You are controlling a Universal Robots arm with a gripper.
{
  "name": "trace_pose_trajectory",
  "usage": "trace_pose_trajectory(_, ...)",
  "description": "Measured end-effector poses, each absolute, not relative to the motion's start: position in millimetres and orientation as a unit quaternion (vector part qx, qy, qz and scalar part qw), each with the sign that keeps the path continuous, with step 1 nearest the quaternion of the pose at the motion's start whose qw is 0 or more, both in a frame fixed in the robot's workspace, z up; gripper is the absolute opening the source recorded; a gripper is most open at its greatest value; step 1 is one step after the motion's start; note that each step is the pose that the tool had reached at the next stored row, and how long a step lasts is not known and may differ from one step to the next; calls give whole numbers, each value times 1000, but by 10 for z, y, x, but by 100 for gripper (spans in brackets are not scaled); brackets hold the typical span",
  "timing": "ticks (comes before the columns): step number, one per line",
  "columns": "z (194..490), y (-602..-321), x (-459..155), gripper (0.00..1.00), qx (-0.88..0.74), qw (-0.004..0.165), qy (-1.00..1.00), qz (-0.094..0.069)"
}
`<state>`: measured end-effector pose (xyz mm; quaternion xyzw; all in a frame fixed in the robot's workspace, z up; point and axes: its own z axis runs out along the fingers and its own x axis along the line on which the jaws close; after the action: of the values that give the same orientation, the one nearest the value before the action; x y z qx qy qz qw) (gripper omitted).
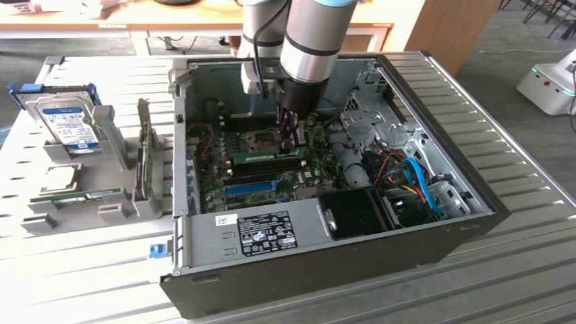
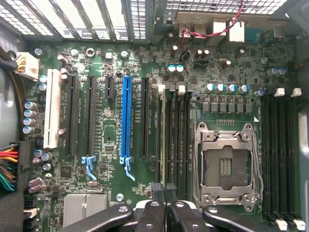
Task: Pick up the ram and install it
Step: 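Insert the ram into the slot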
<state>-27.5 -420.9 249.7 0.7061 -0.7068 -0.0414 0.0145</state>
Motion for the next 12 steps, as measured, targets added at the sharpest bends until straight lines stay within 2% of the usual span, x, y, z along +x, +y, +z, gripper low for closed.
trace_pose_trajectory(12,2497,-4212,-295,12,706,13,-707,-40)
